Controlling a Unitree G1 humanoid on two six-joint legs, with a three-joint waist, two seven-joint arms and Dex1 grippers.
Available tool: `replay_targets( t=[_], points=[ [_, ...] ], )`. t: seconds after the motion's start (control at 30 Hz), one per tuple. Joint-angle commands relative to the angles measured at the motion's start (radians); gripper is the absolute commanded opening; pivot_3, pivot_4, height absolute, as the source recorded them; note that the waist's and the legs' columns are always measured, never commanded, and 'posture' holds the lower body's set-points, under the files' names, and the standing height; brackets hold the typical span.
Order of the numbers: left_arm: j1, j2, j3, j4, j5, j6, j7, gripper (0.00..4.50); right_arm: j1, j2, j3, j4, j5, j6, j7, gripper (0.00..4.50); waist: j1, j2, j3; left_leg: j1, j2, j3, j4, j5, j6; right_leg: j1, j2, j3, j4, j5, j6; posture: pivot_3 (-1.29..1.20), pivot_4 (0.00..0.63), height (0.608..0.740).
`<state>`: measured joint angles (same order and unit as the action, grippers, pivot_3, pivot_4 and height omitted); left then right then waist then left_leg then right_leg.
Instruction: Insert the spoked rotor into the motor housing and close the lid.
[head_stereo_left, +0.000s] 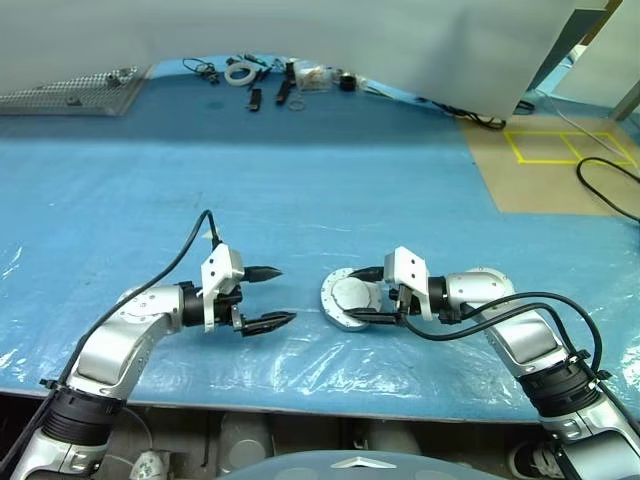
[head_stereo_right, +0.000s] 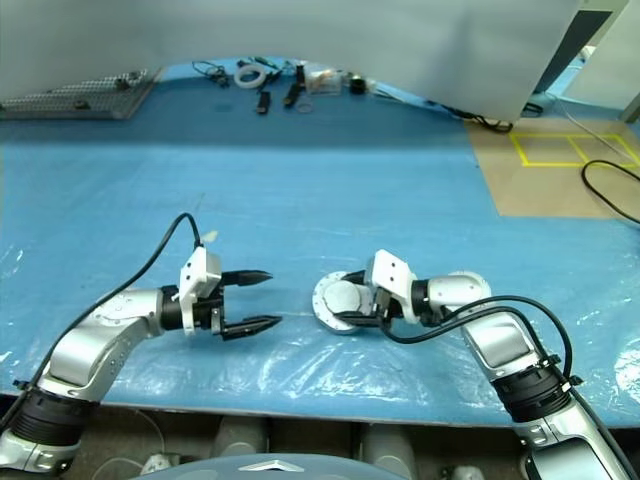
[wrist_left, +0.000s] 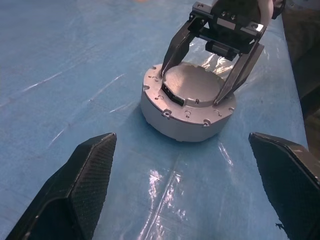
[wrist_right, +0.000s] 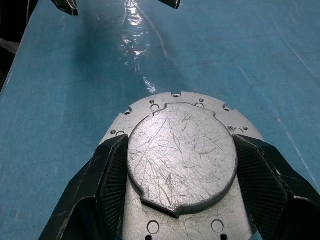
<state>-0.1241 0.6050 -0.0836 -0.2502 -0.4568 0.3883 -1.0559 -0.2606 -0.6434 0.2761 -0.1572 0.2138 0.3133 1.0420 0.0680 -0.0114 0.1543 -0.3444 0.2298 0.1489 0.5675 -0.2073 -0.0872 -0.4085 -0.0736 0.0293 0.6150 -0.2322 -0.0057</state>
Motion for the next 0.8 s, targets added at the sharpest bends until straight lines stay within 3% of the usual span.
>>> replay_targets(
  t=[0.03, 0.43, 0.57, 0.63, 0.8],
  points=[
    [-0.031, -0.008, -0.019, -0.001, 0.008, -0.027, -0.015, 4.5, 0.04, -0.011, 0.022, 0.046, -0.027, 0.035, -0.001, 2.94, 0.001, 0.0, 0.0, 0.001, 0.0, 0.0, 0.0, 0.0, 0.0, 0.001, 0.0, 0.0, 0.0, 0.0, 0.0, 0.0, 0.15, 0.74],
    [-0.119, -0.074, -0.095, 0.083, 0.037, -0.039, -0.033, 4.5, 0.028, -0.006, -0.012, 0.041, 0.004, 0.053, -0.009, 2.94, 0.001, -0.001, -0.001, 0.0, 0.001, 0.0, -0.001, 0.0, 0.0, 0.002, 0.0, 0.0, -0.002, 0.0, -0.001, 0.0, 0.15, 0.74],
    [-0.149, -0.096, -0.129, 0.097, 0.029, -0.03, -0.068, 3.63, 0.027, -0.005, -0.016, 0.041, 0.003, 0.055, -0.015, 2.94, 0.001, -0.001, -0.001, 0.0, 0.001, 0.0, -0.001, 0.0, 0.0, 0.002, 0.0, 0.0, -0.003, 0.0, -0.001, 0.0, 0.15, 0.74],
    [-0.167, -0.116, -0.144, 0.115, 0.054, -0.047, -0.05, 2.94, 0.028, -0.007, -0.018, 0.039, 0.004, 0.057, -0.013, 2.94, 0.001, -0.001, -0.001, 0.0, 0.001, 0.0, -0.001, 0.0, 0.0, 0.002, 0.0, 0.0, -0.003, 0.0, -0.001, 0.0, 0.15, 0.74],
    [-0.197, -0.148, -0.174, 0.159, 0.091, -0.071, -0.049, 2.94, 0.03, -0.008, -0.019, 0.036, 0.003, 0.06, -0.017, 2.94, 0.001, -0.001, -0.001, 0.0, 0.001, 0.0, -0.001, 0.0, 0.0, 0.002, 0.0, 0.0, -0.003, 0.0, -0.001, 0.0, 0.15, 0.74]
  ],
)
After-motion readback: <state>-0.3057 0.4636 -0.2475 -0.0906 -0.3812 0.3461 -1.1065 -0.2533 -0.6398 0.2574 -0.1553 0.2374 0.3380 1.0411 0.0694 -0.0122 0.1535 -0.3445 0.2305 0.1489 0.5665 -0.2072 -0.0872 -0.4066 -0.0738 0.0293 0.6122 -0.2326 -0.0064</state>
